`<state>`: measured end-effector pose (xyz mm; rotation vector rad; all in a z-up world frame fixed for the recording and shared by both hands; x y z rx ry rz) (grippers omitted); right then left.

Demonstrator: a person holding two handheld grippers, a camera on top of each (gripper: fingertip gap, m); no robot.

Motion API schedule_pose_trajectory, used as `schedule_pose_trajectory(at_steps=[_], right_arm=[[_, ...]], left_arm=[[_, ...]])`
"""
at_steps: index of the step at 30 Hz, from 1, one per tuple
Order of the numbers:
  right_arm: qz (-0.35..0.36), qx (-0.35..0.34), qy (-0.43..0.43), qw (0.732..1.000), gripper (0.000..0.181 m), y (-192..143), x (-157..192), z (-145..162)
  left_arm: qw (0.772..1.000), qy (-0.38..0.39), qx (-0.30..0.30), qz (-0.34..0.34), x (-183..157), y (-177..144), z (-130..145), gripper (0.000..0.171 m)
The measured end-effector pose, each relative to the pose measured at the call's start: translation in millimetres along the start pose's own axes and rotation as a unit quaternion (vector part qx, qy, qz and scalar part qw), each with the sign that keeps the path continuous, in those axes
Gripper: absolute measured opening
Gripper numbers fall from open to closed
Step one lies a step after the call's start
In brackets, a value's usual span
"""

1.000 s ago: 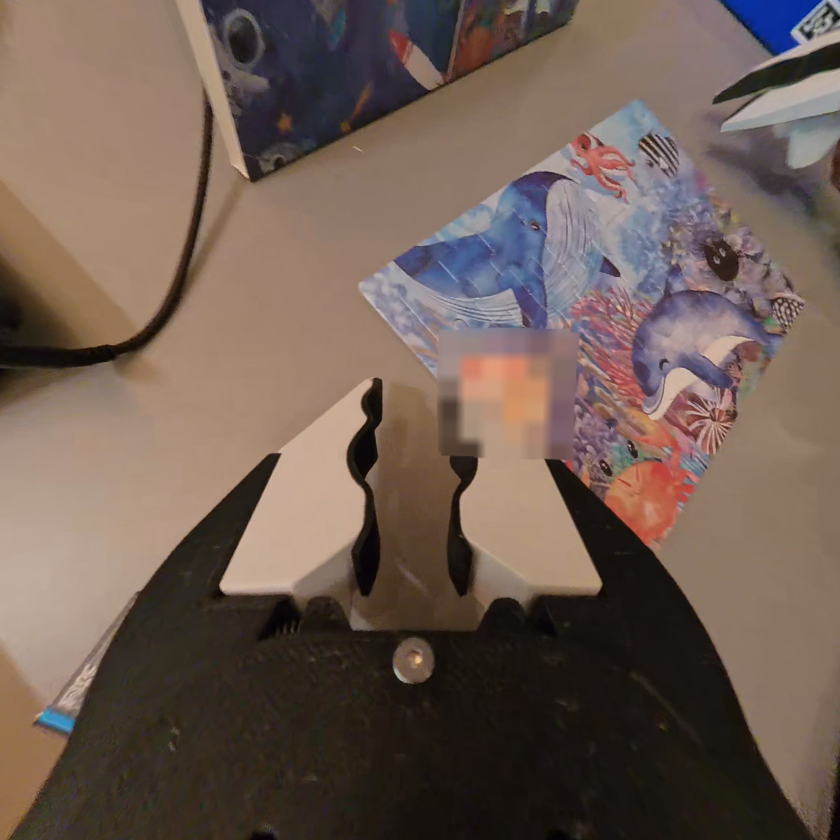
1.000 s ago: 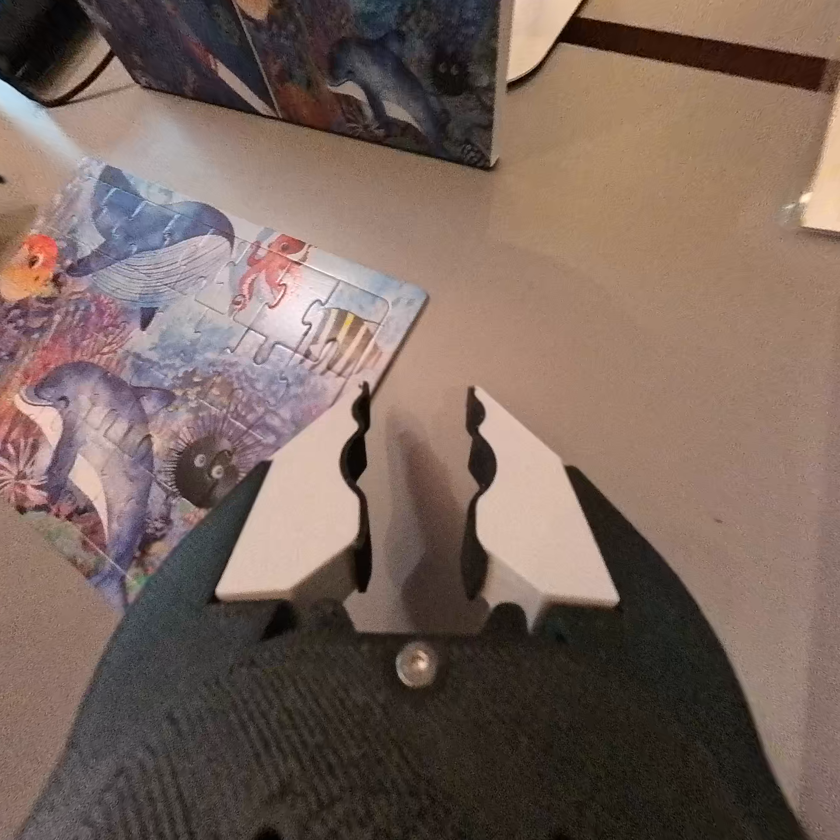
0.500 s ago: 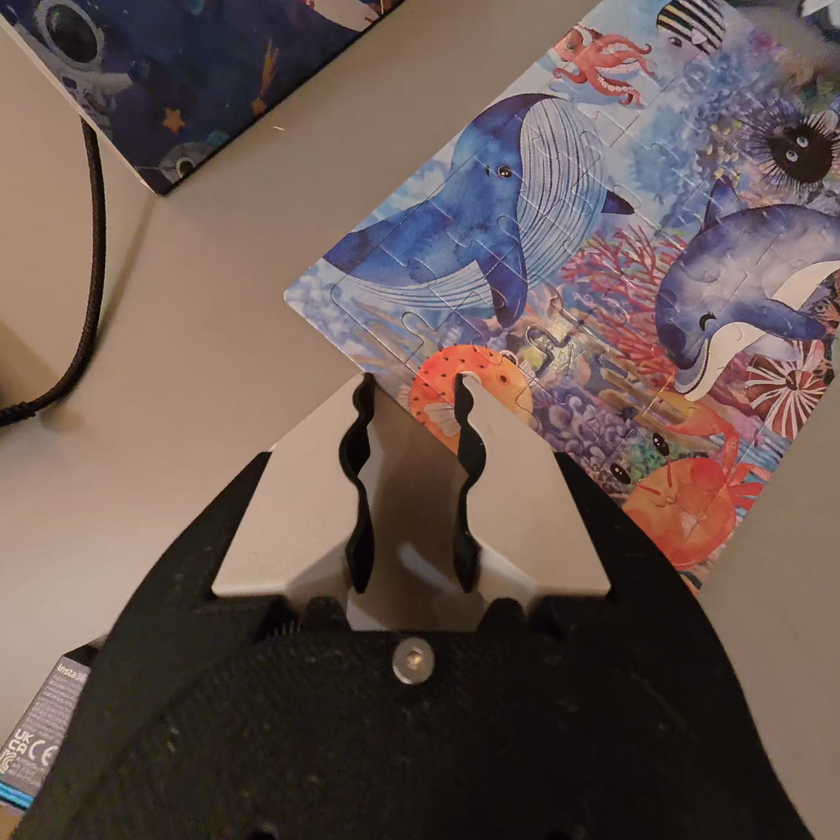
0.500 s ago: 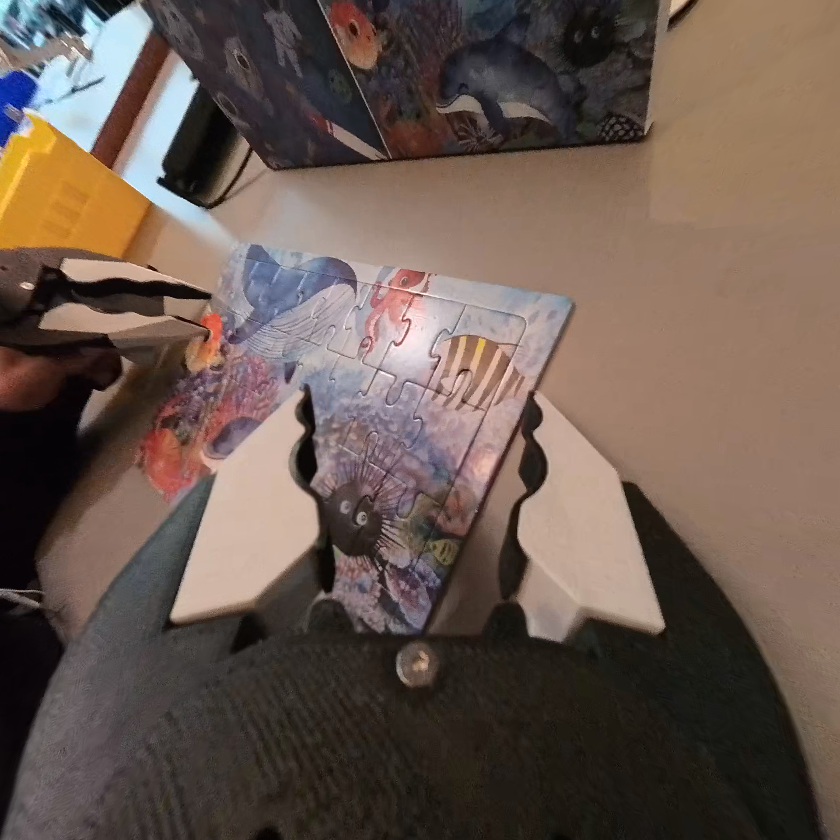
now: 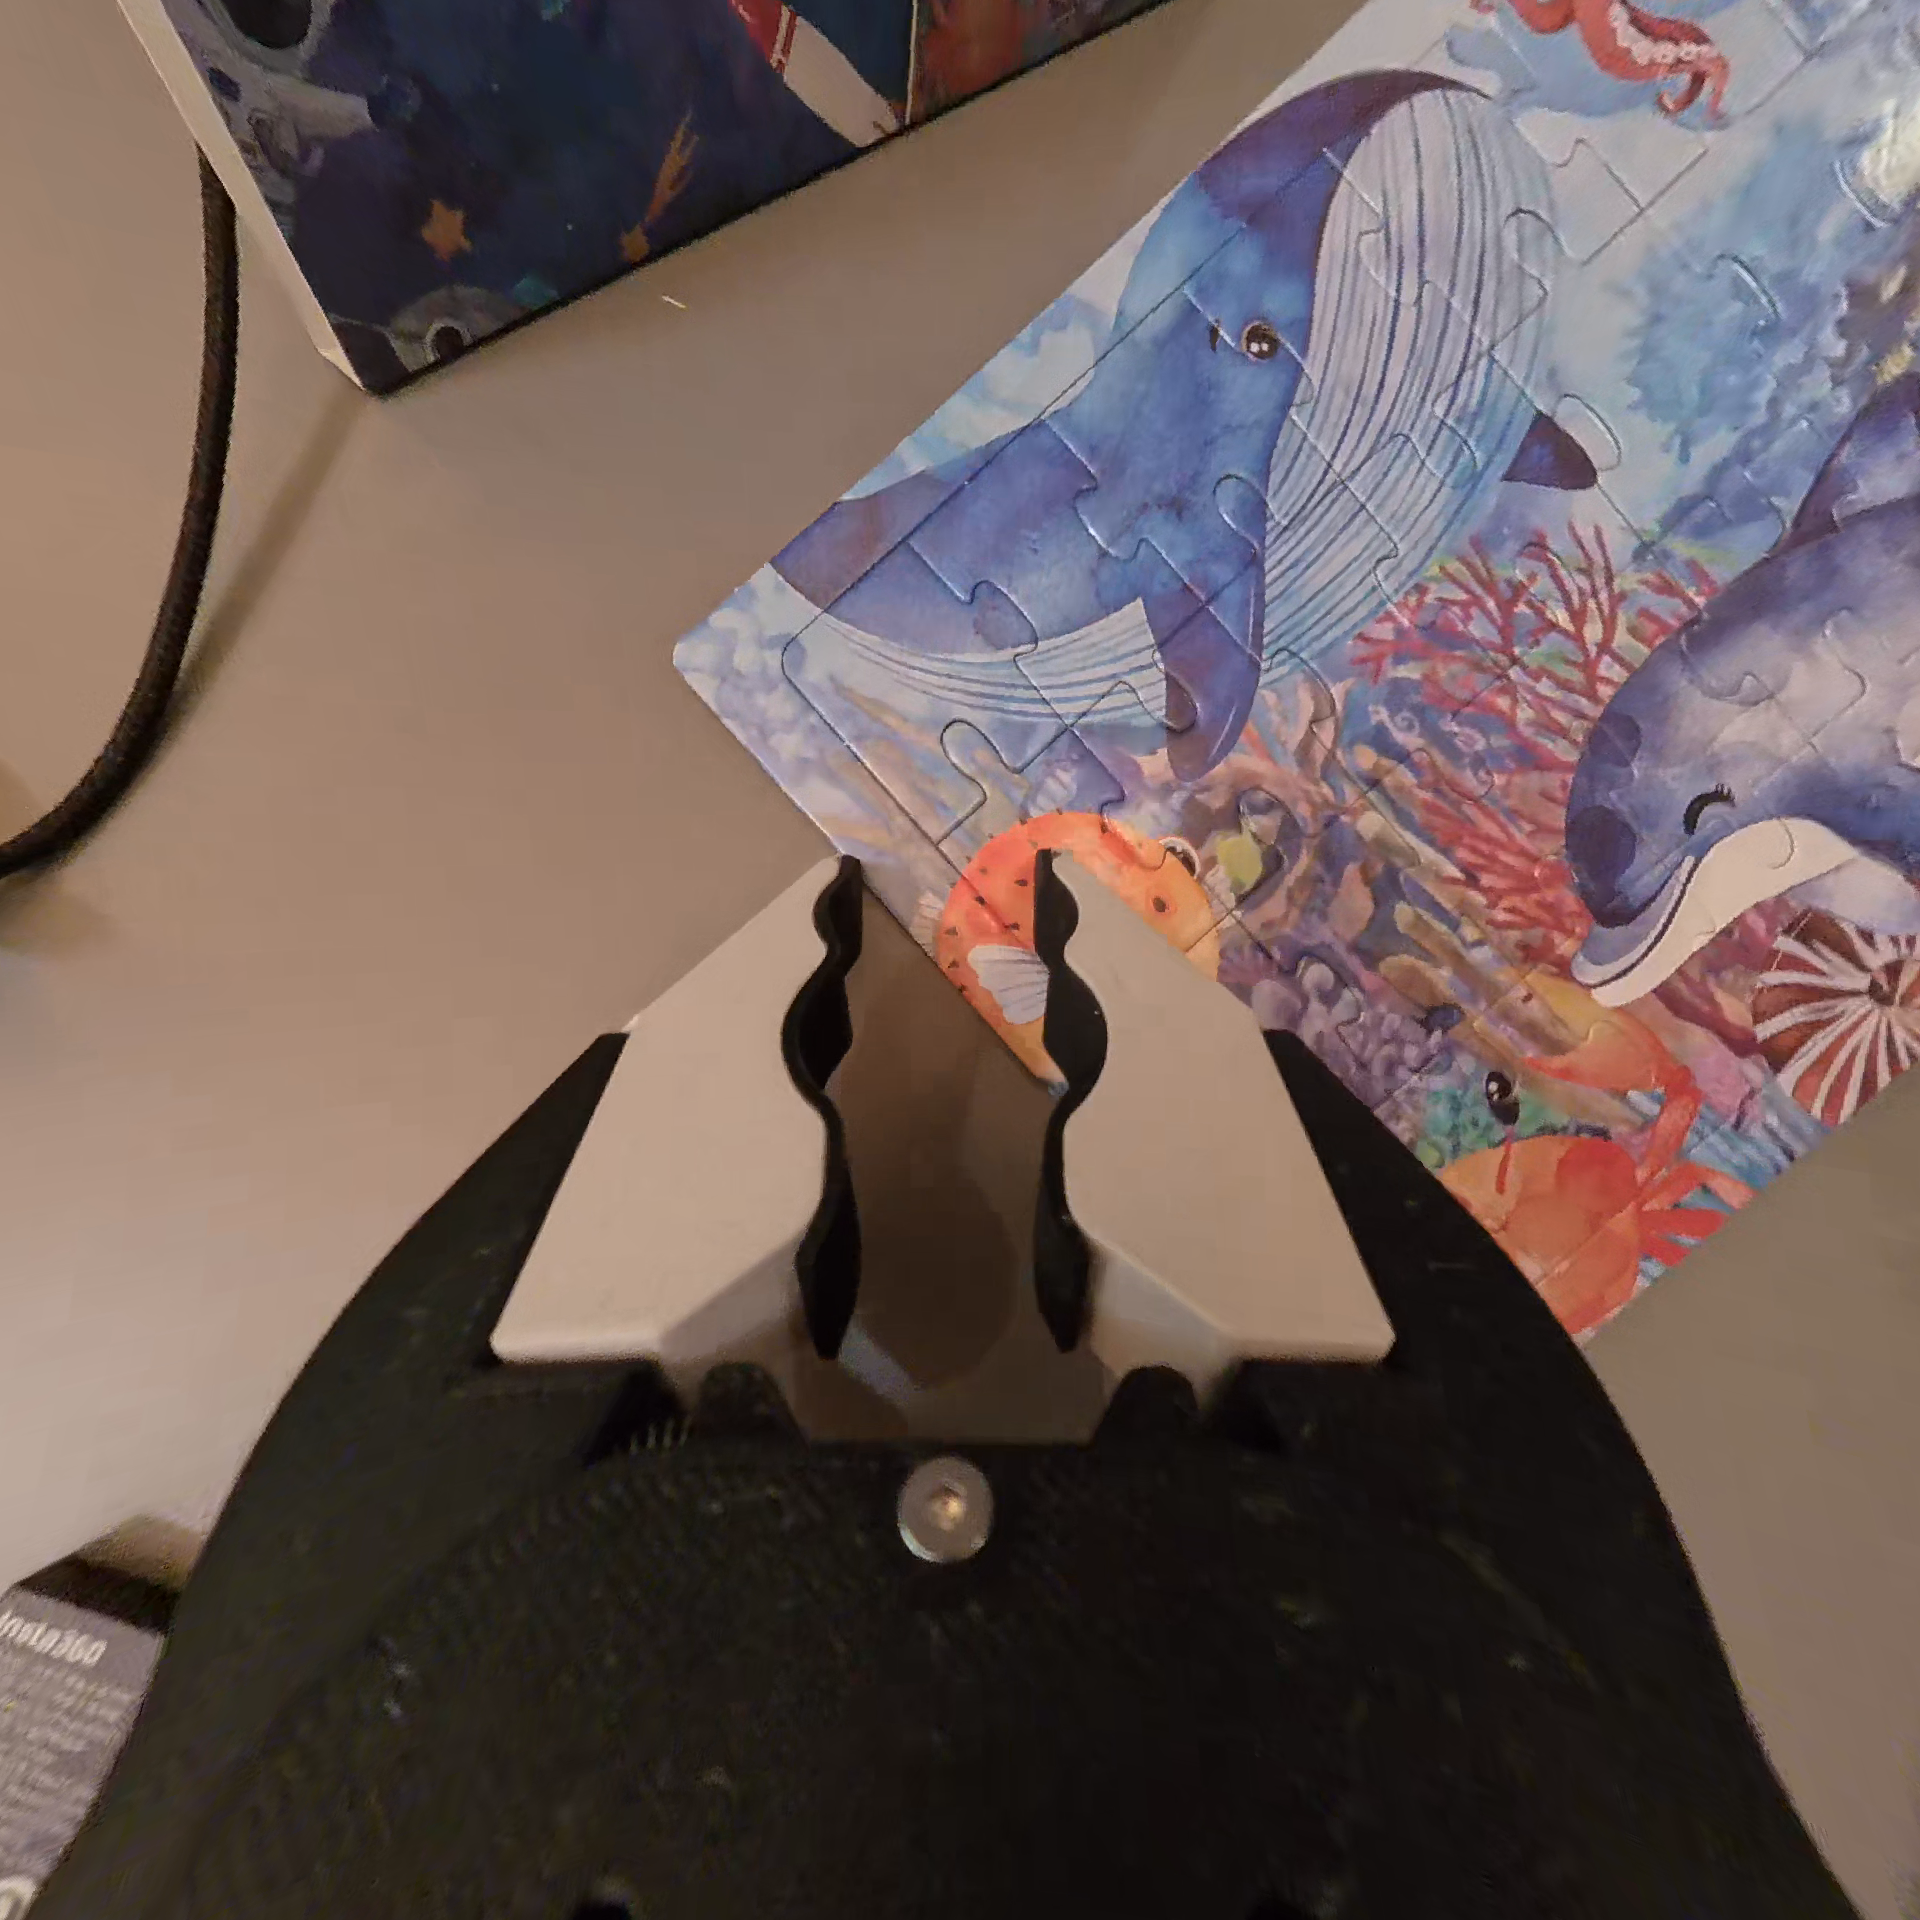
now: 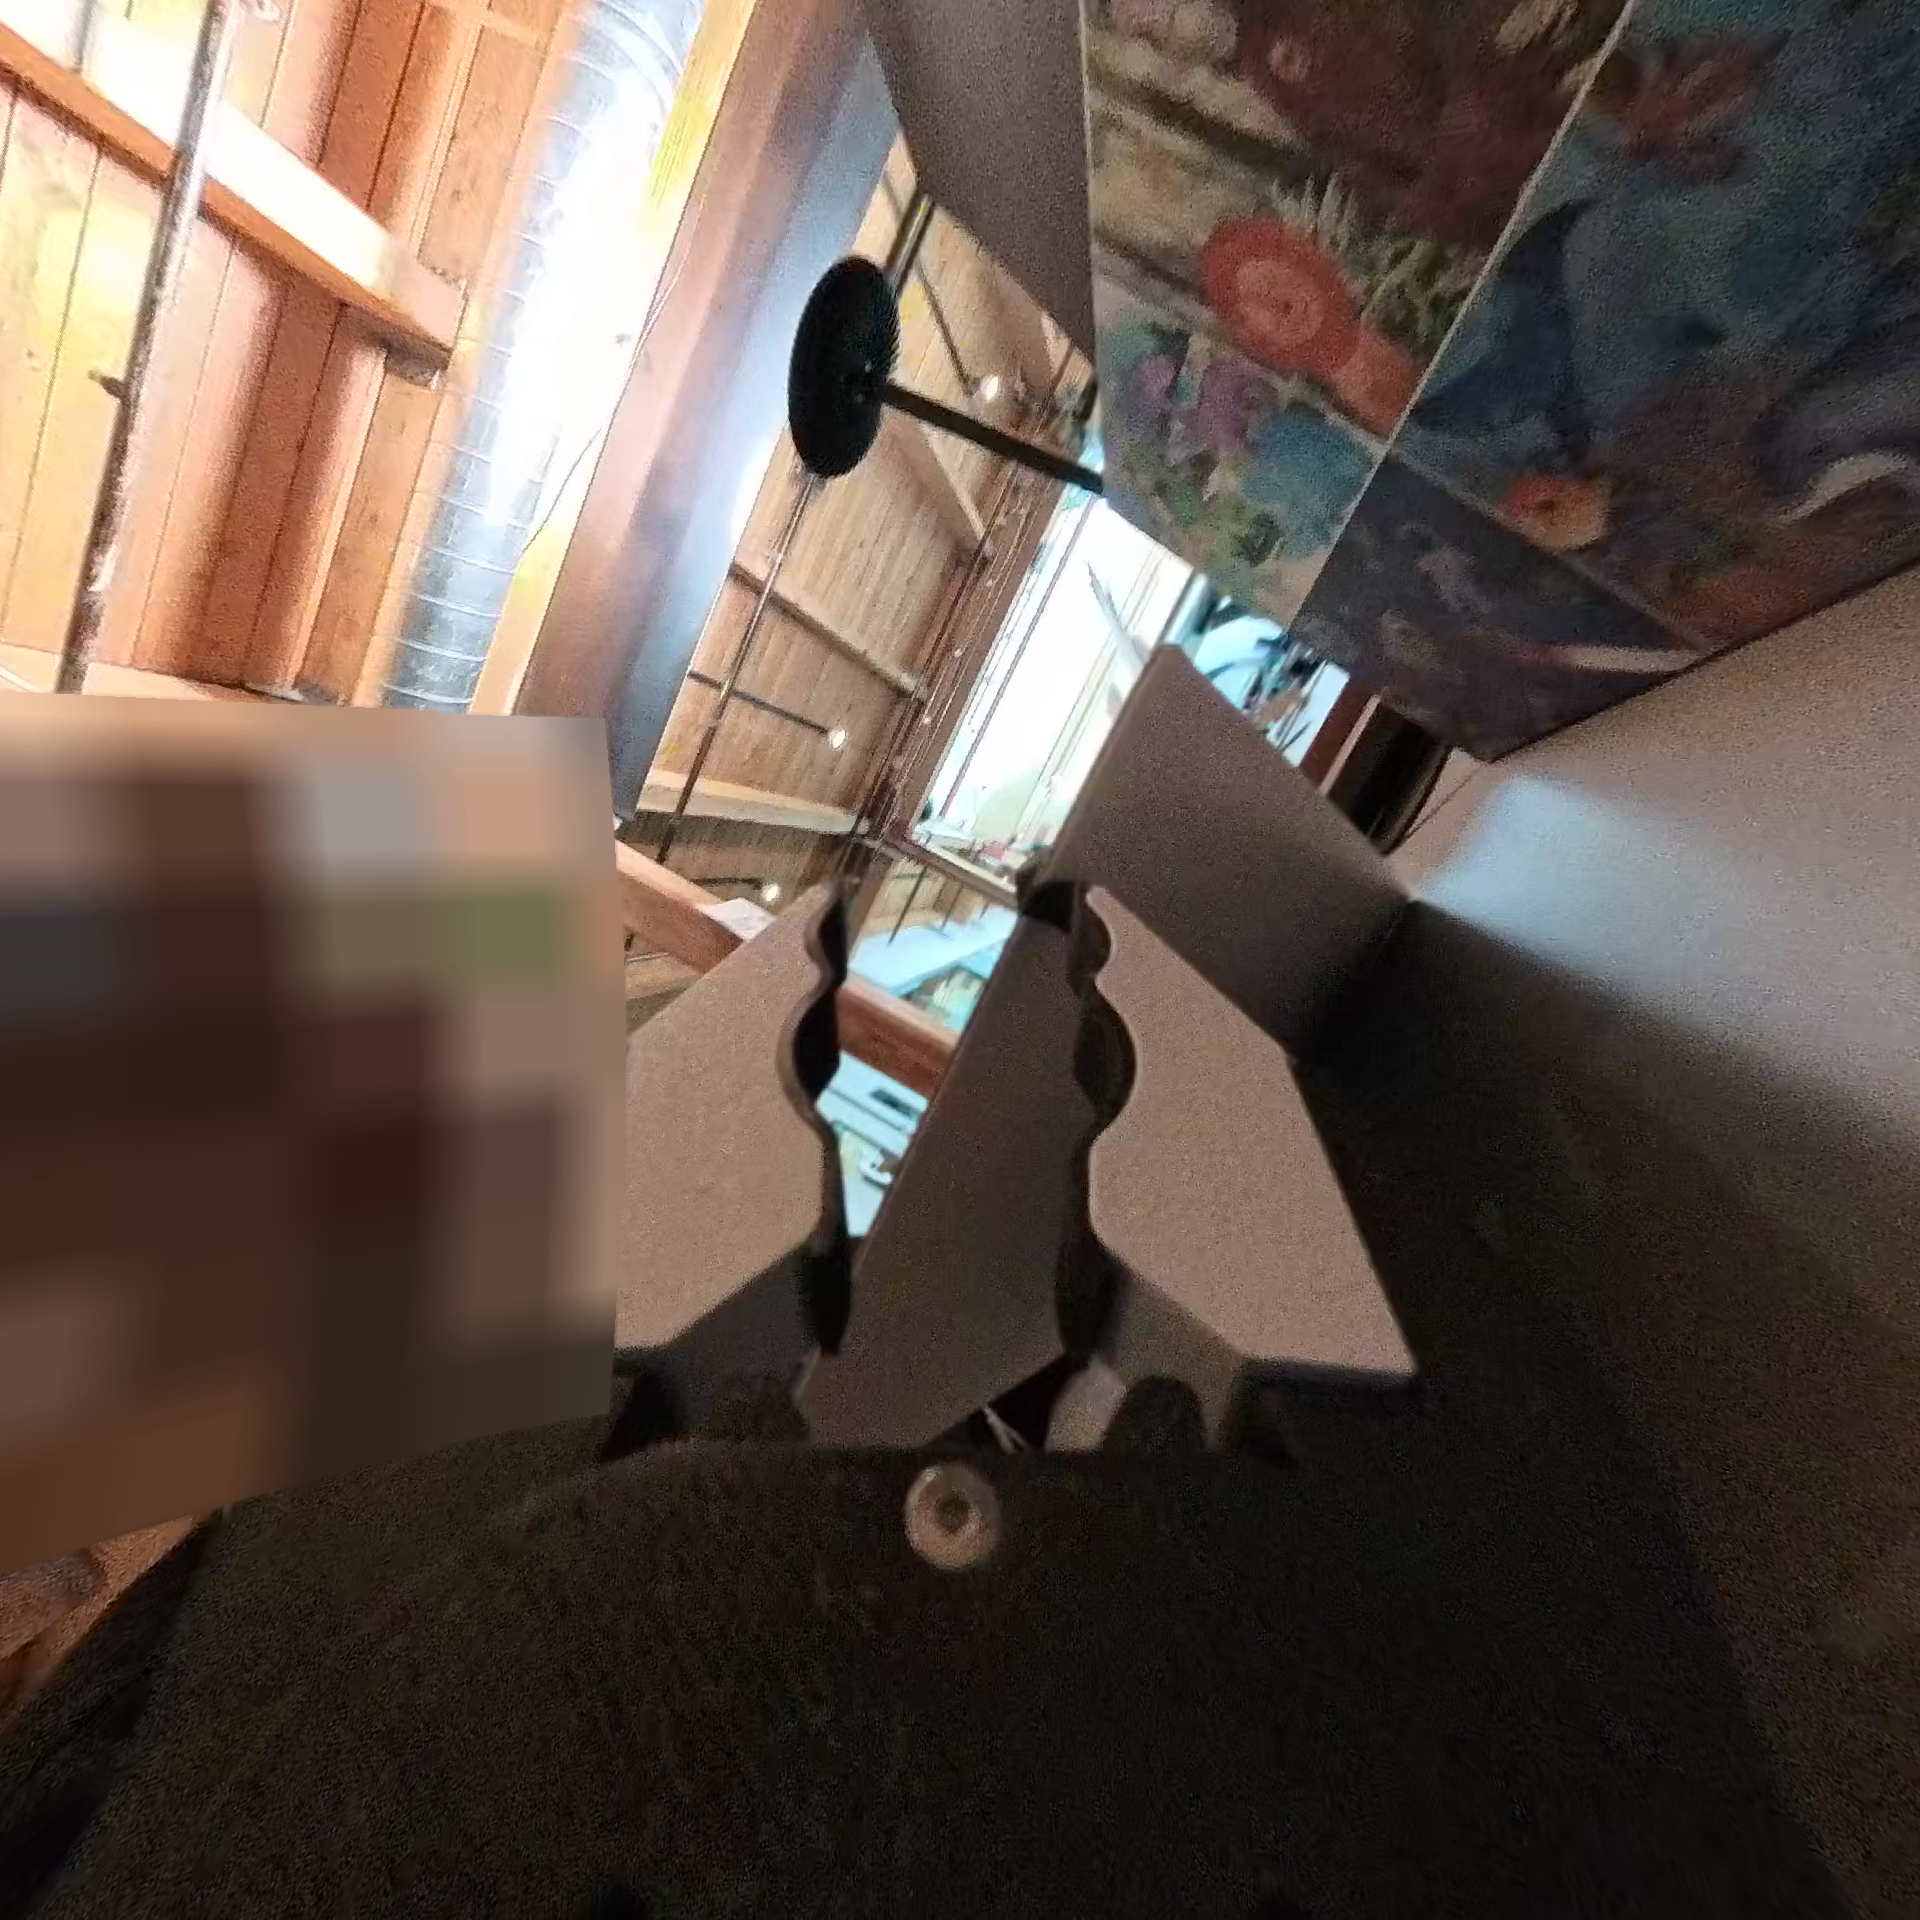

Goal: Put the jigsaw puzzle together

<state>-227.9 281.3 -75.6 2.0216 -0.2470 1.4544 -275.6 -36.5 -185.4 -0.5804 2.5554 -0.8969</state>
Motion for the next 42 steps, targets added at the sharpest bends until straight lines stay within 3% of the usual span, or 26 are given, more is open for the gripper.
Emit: schedule_pose_trajectory(at_steps=[3, 7, 10, 12, 16, 21, 27, 35, 37, 39, 40, 42], right_arm=[[0.031, 0.073, 0.012, 0.997, 0.052, 20, -13, 27], [0.021, 0.095, 0.028, 0.995, 0.049, 30, -14, 40], [0.071, 0.099, 0.014, 0.993, 0.04, 20, -23, 36], [0.123, 0.088, -0.028, 0.988, 0.013, 9, -30, 27], [0.192, 0.075, -0.084, 0.975, 0.007, -13, -34, 8], [0.163, 0.025, -0.081, 0.983, 0.006, -25, -23, -8], [0.037, -0.014, -0.097, 0.994, 0.004, -26, 18, -16], [0.075, 0.001, -0.208, 0.975, 0.0, -24, 47, -8], [0.062, 0.003, -0.203, 0.977, 0.0, -24, 47, -7], [0.038, 0.012, -0.19, 0.981, 0.001, -21, 47, -5], [0.023, 0.017, -0.186, 0.982, 0.001, -20, 49, -2], [0.001, 0.031, -0.18, 0.983, 0.001, -18, 51, 2]], left_arm=[[1.0, -0.017, -0.009, 0.021, 0, 1, -1, 0.031], [1.0, -0.002, -0.008, 0.01, 2, 0, -1, 0.031], [1.0, 0.002, -0.007, 0.006, 4, -1, -1, 0.031], [1.0, 0.017, -0.012, -0.013, 8, -3, -3, 0.029], [0.997, 0.039, -0.051, -0.033, 7, -11, -14, 0.029], [0.99, 0.07, -0.104, -0.068, 8, -28, -28, 0.029], [0.985, 0.092, -0.121, -0.087, 8, -34, -33, 0.027], [0.985, 0.105, -0.113, -0.075, 1, -28, -32, 0.027], [0.987, 0.097, -0.119, -0.044, -5, -25, -32, 0.029], [0.985, 0.076, -0.148, 0.05, -25, -22, -36, 0.055], [0.983, 0.045, -0.16, 0.082, -31, -20, -39, 0.045], [0.978, -0.009, -0.165, 0.125, -36, -14, -40, 0.048]])
Point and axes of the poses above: each gripper's, where its closed fingertips meet, y out along the fingers, z out of its underside, x = y × z across the jaws, the point moved 4 cm from there along -y, back along the fingers, and after that the axes turned 7 degrees about y, right-handed, at the moved point
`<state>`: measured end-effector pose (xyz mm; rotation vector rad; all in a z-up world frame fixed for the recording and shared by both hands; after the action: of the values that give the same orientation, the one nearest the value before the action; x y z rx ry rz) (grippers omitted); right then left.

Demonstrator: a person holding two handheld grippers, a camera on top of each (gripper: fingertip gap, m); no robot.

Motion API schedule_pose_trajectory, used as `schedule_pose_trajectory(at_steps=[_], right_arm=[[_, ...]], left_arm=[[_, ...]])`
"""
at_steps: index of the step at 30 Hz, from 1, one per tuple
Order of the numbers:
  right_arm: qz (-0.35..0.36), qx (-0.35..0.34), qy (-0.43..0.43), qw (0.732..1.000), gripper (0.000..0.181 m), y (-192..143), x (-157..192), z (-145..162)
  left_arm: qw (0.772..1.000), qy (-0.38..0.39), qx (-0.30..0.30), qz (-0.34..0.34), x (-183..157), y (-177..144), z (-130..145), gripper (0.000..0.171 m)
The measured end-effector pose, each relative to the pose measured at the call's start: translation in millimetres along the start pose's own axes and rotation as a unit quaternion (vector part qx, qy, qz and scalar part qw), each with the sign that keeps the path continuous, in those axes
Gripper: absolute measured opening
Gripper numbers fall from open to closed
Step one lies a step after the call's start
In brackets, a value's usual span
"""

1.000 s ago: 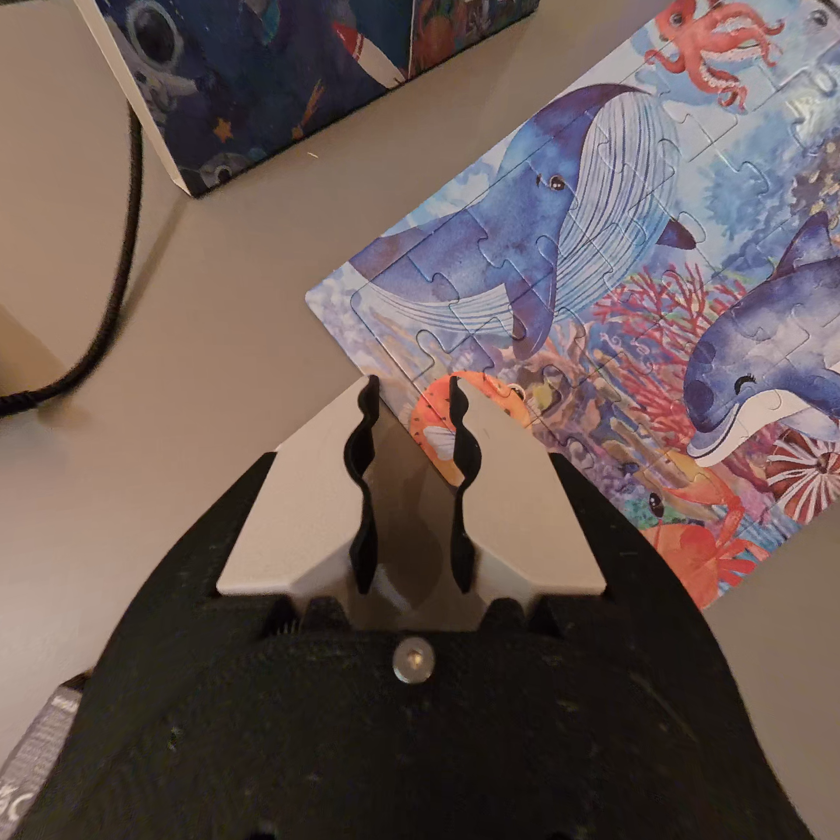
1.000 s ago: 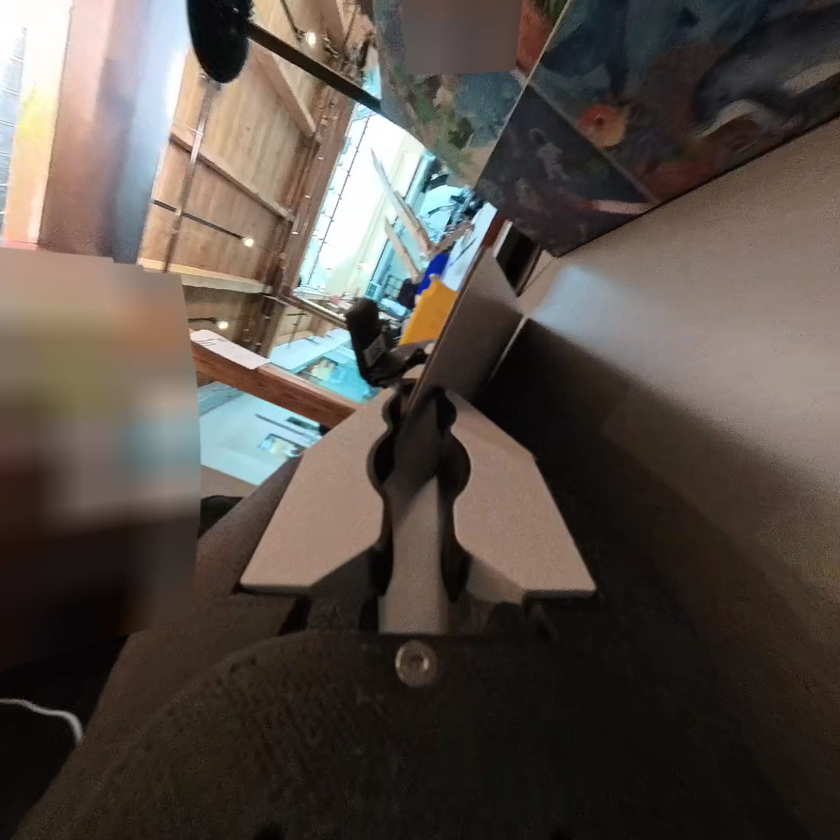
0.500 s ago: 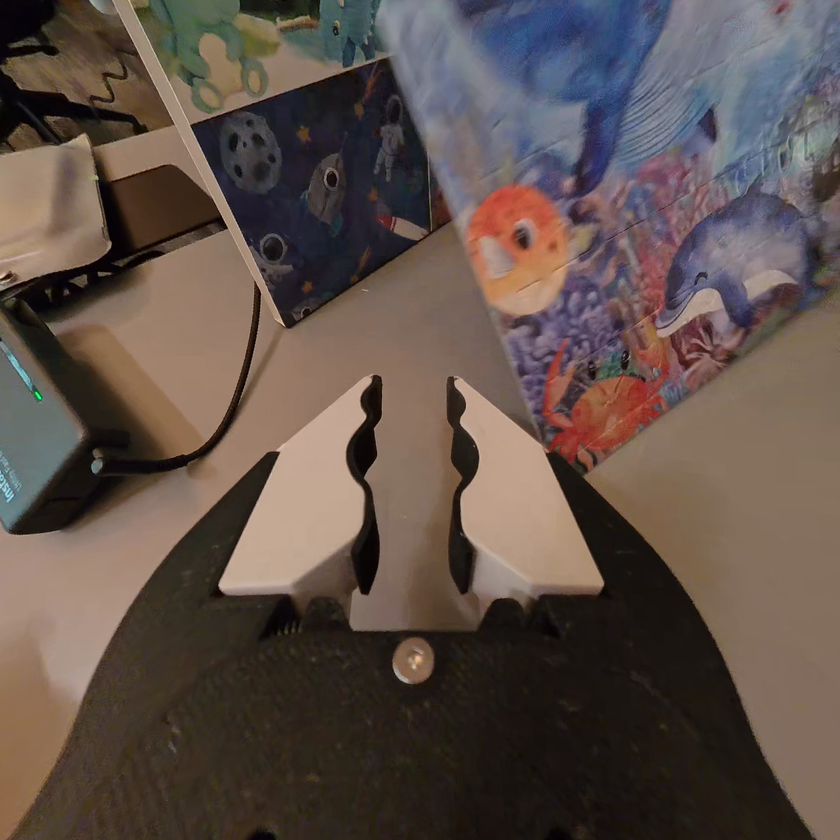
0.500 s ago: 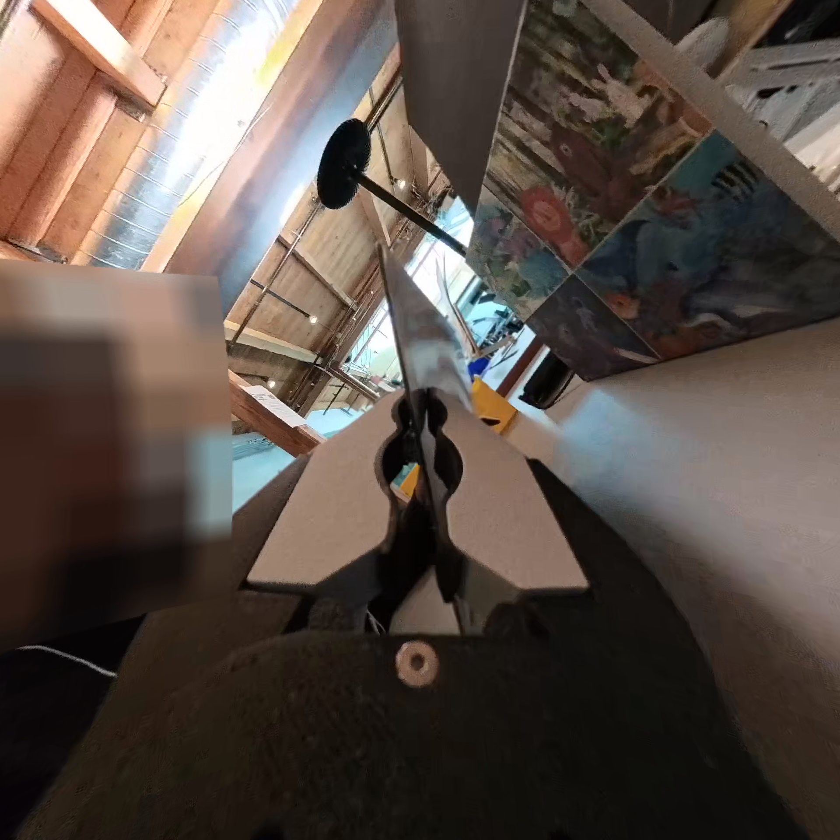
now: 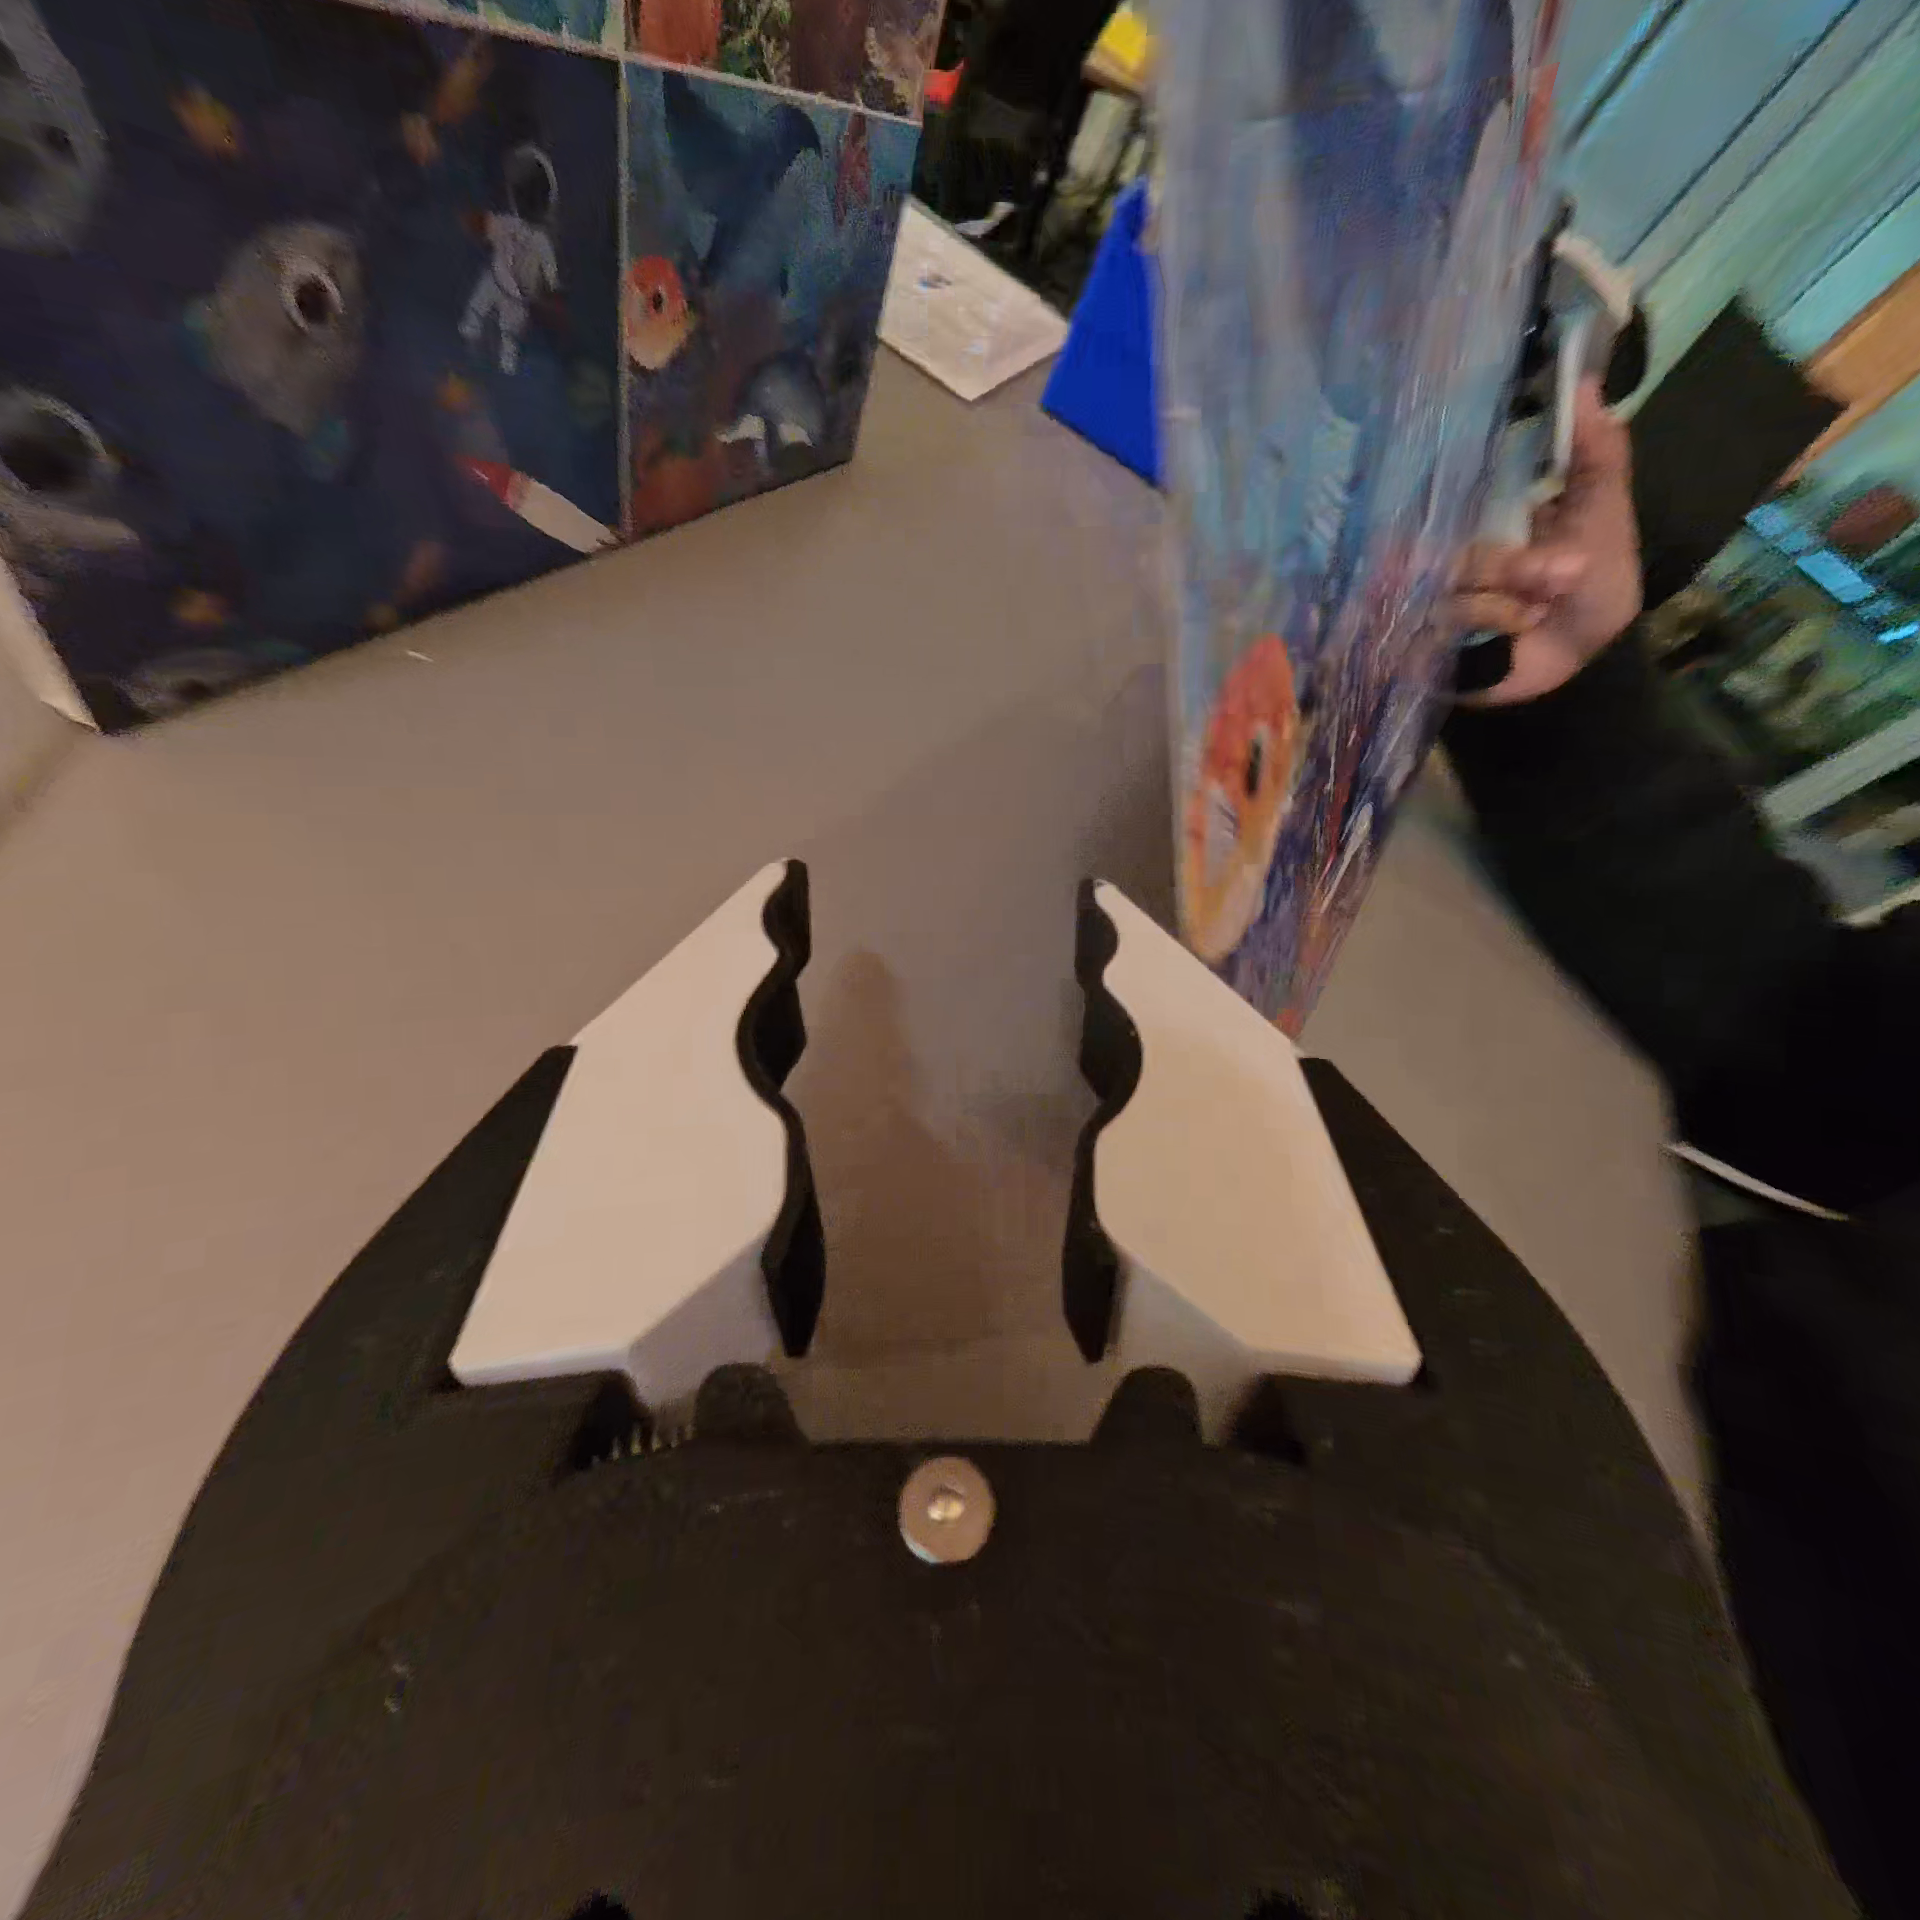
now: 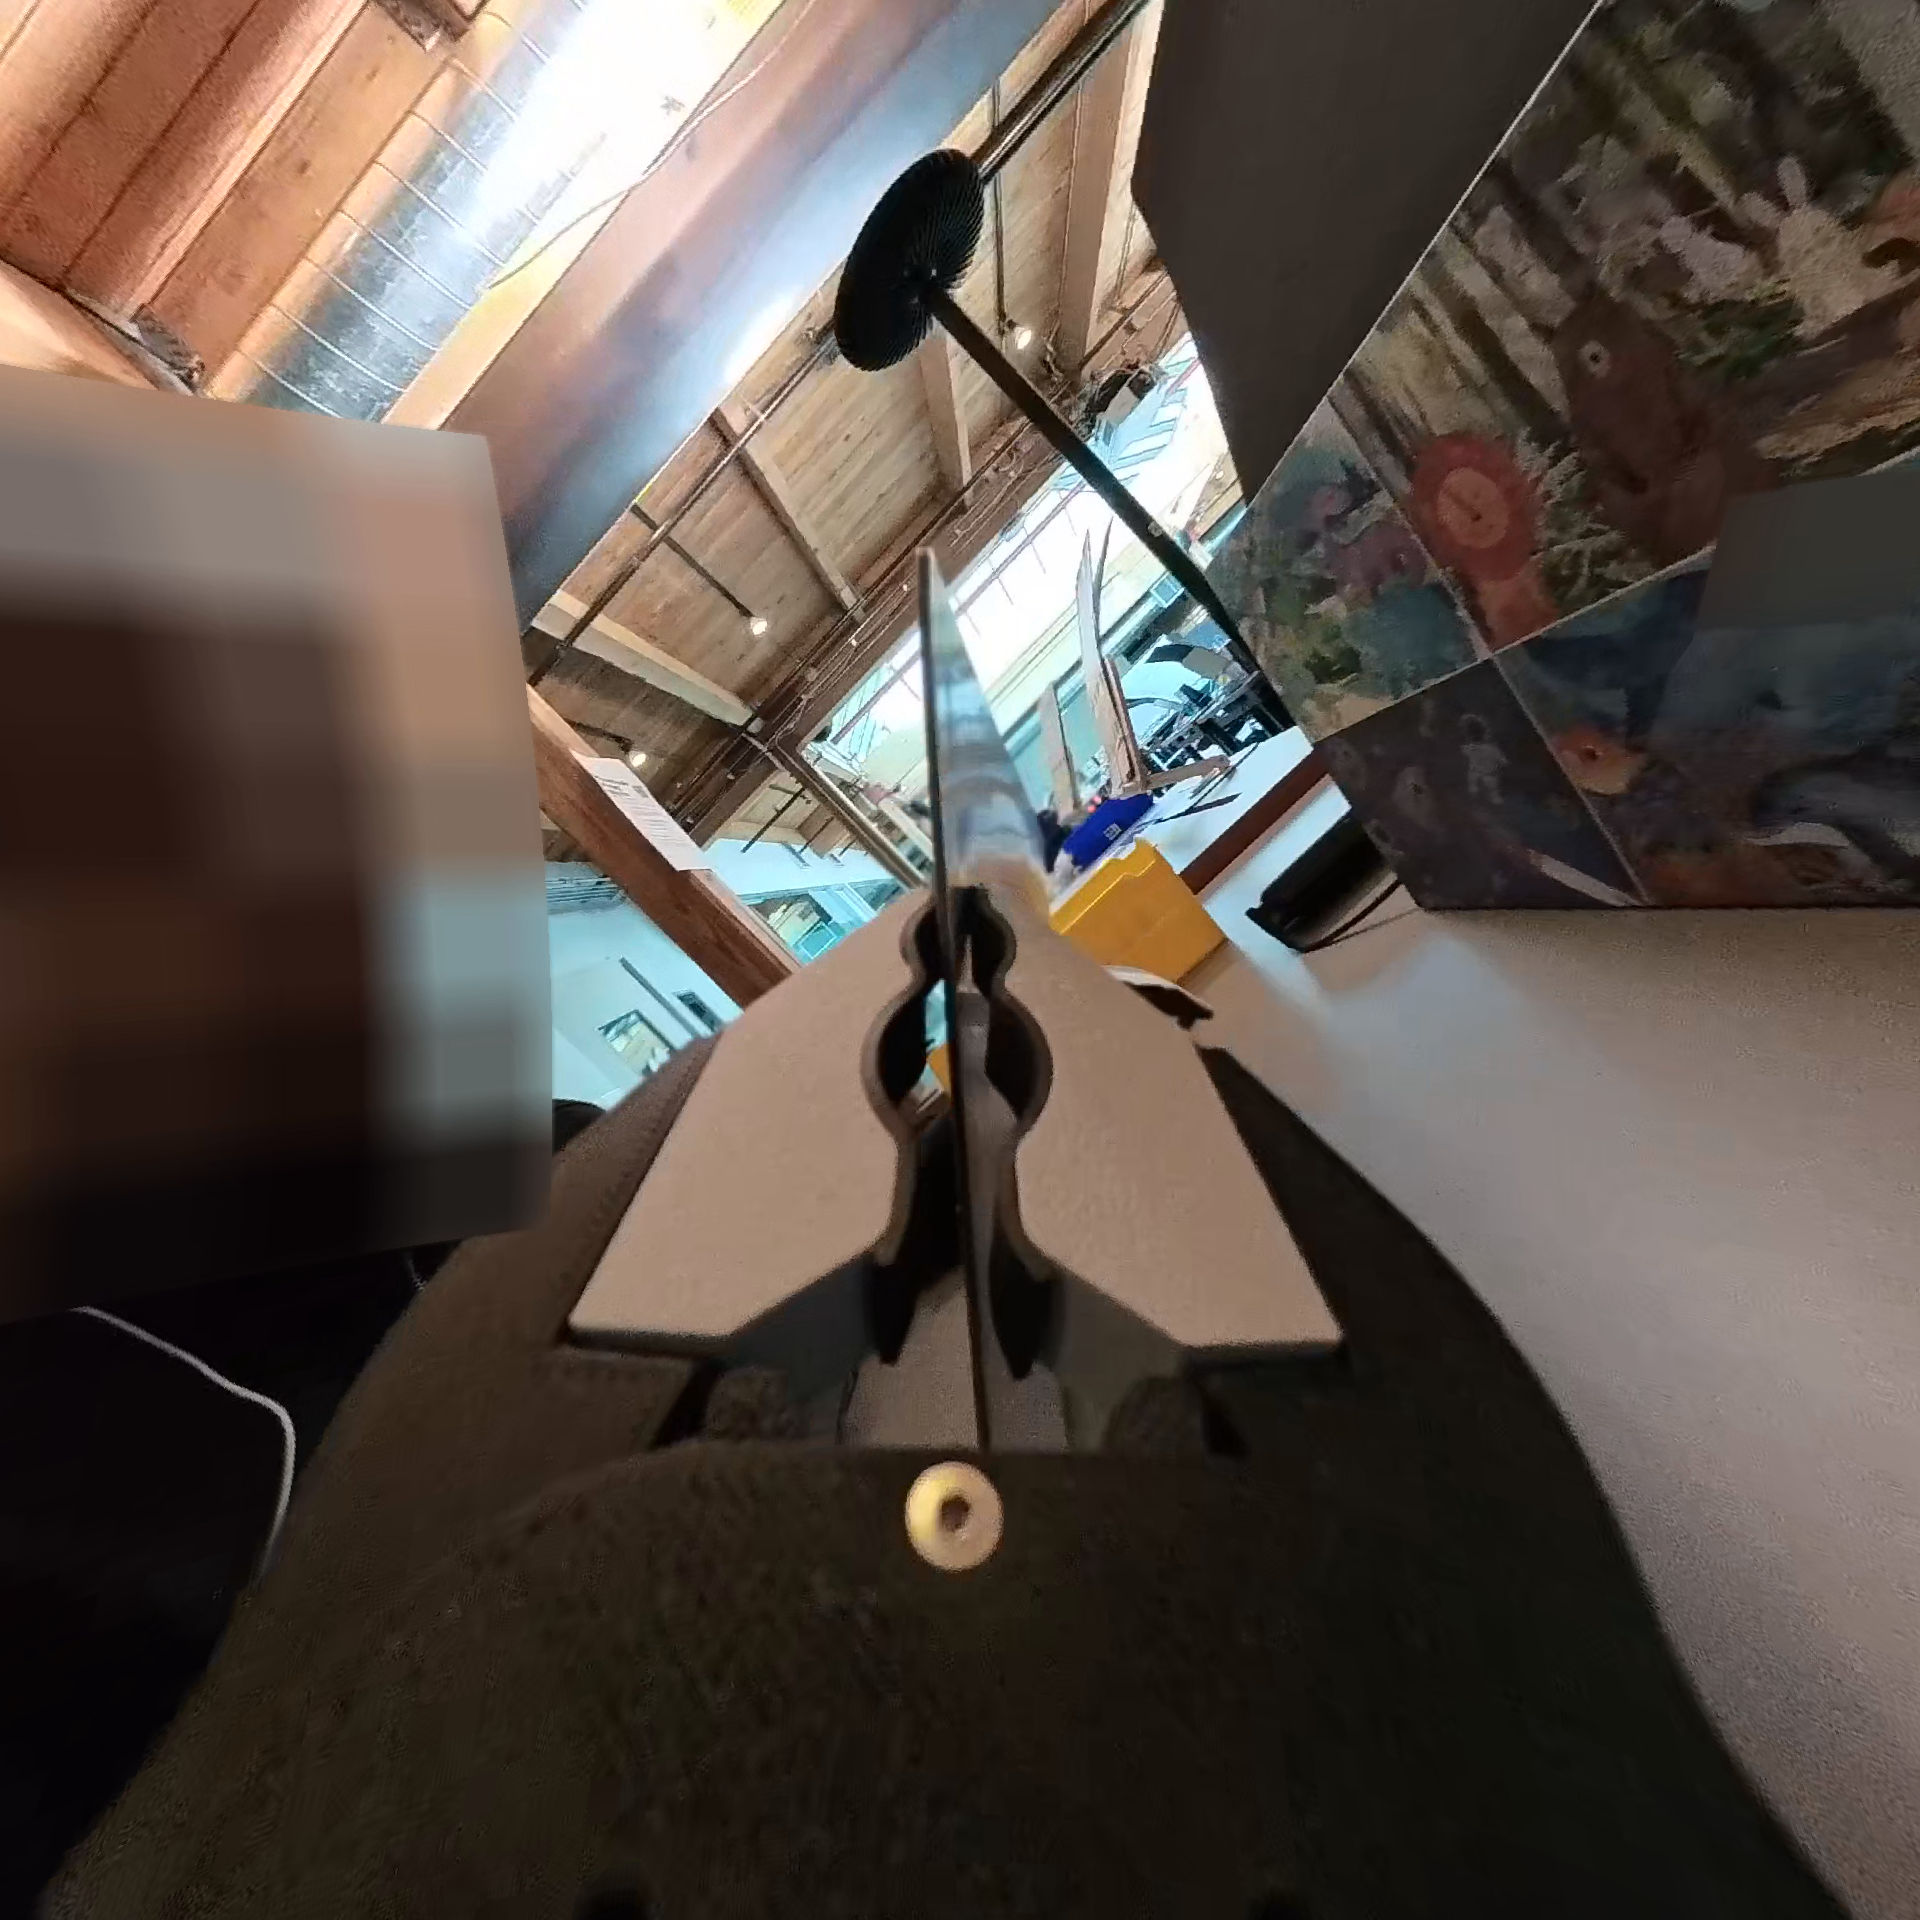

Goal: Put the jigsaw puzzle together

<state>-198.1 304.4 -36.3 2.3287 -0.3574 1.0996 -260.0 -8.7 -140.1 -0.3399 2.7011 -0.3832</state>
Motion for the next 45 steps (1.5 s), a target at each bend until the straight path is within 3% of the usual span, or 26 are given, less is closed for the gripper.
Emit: schedule_pose_trajectory(at_steps=[3, 6, 10, 18, 25, 29, 32, 36, 41, 45], right_arm=[[-0.01, 0.032, -0.011, 0.999, 0.0, 7, 3, 9], [-0.002, 0.067, -0.029, 0.997, 0.0, 17, 3, 21], [0.004, 0.071, -0.022, 0.997, 0.0, 24, -3, 27], [-0.003, 0.046, -0.03, 0.999, 0.0, 16, -4, 19], [-0.007, 0.03, -0.046, 0.998, 0.0, 7, 1, 14], [-0.006, 0.02, -0.036, 0.999, 0.0, 5, -4, 12], [-0.007, 0.016, -0.029, 0.999, 0.001, 6, -8, 13], [-0.012, 0.014, -0.022, 1.0, 0.001, 8, -11, 14], [-0.01, 0.016, -0.014, 1.0, 0.001, 9, -17, 16], [-0.012, 0.002, -0.007, 1.0, 0.003, 9, -19, 15]], left_arm=[[0.995, -0.055, -0.021, 0.083, -14, 7, 2, 0.061], [0.966, -0.091, -0.027, 0.241, -45, 5, 1, 0.059], [0.935, -0.13, -0.048, 0.325, -58, 0, -3, 0.024], [0.951, -0.145, -0.095, 0.256, -26, -11, -11, 0.041], [0.934, -0.154, -0.177, 0.269, -8, -35, -25, 0.043], [0.927, -0.135, -0.17, 0.305, -20, -34, -25, 0.047], [0.935, -0.123, -0.129, 0.307, -30, -24, -17, 0.047], [0.94, -0.11, -0.071, 0.316, -43, -10, -4, 0.035], [0.951, -0.078, -0.033, 0.297, -46, -4, 4, 0.0], [0.958, -0.072, -0.045, 0.272, -41, -6, 0, 0.0]])
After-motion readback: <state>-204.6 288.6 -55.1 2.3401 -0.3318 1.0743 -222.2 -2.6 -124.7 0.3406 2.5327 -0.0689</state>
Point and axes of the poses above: each gripper's, where its closed fingertips meet, y out along the fingers, z out of its underside, x = y × z across the jaws, the point moved 4 cm from there along -y, back along the fingers, and after that the axes turned 7 degrees about y, right-handed, at the moved point
